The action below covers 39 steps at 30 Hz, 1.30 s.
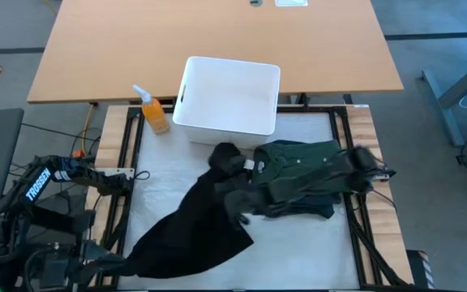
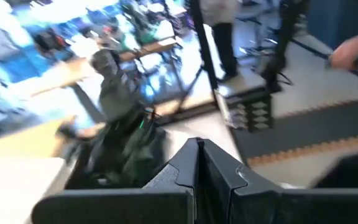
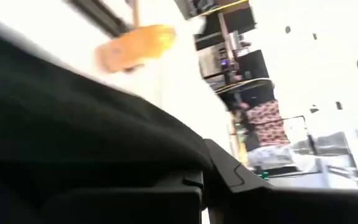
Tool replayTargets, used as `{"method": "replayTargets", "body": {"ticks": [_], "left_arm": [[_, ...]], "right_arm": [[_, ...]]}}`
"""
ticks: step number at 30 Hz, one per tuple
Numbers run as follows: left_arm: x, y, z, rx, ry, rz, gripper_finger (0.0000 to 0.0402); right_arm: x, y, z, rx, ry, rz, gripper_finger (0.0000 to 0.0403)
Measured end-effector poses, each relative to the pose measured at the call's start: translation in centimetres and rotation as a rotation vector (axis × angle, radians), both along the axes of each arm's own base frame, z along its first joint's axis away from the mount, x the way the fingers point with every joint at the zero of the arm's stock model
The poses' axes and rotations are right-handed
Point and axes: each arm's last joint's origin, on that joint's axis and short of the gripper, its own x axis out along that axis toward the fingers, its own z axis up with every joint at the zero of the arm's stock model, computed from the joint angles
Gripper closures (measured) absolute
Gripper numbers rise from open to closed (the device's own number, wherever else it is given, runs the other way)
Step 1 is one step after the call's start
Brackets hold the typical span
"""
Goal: Fold laundry
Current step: Fold the black shirt from the white laundry organizer
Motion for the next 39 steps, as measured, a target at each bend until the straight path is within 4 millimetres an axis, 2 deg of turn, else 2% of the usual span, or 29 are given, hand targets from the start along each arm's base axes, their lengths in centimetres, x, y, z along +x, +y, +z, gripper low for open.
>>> {"method": "replayTargets", "body": {"ticks": [5,8,11,14,16,19,21,24,28,32,35,39], "left_arm": [[0.1,0.3,1.0,0.072,-0.149,0.171,0.0401],[0.1,0.4,2.0,0.140,-0.195,0.243,0.0401],[0.6,0.4,3.3,0.182,-0.189,0.258,0.0401],[1.4,0.5,4.6,0.216,-0.183,0.285,0.0401],[1.8,0.5,5.2,0.234,-0.179,0.295,0.0401],[2.0,0.7,6.2,0.246,-0.176,0.304,0.0401],[1.8,1.0,7.0,0.238,-0.178,0.300,0.0401],[1.5,1.5,8.3,0.229,-0.179,0.295,0.0401],[1.4,2.6,8.8,0.232,-0.179,0.302,0.0401],[2.7,3.3,8.4,0.249,-0.173,0.350,0.0401],[3.8,3.6,7.7,0.275,-0.163,0.394,0.0401],[4.8,4.1,7.1,0.276,-0.157,0.437,0.0401]], "right_arm": [[-7.6,1.8,10.2,-0.006,-0.036,0.078,0.0386],[-12.0,2.7,15.1,0.078,-0.161,0.167,0.0386],[-15.9,2.7,18.6,0.326,-0.329,0.328,0.0386],[-18.9,2.0,20.2,0.697,-0.397,0.514,0.0386],[-20.4,1.6,20.0,0.960,-0.341,0.585,0.0386],[-21.8,1.8,18.9,1.281,-0.210,0.528,0.0384],[-22.7,2.4,17.9,1.390,-0.115,0.434,0.0383],[-23.5,3.4,16.4,1.459,0.015,0.293,0.0384],[-22.9,4.2,14.4,1.359,0.111,0.143,0.0384],[-19.9,3.7,12.0,1.081,0.129,0.038,0.0384],[-17.0,2.4,9.6,0.964,0.218,-0.029,0.0383],[-13.8,-0.8,6.1,0.883,0.317,-0.190,0.0375]]}}
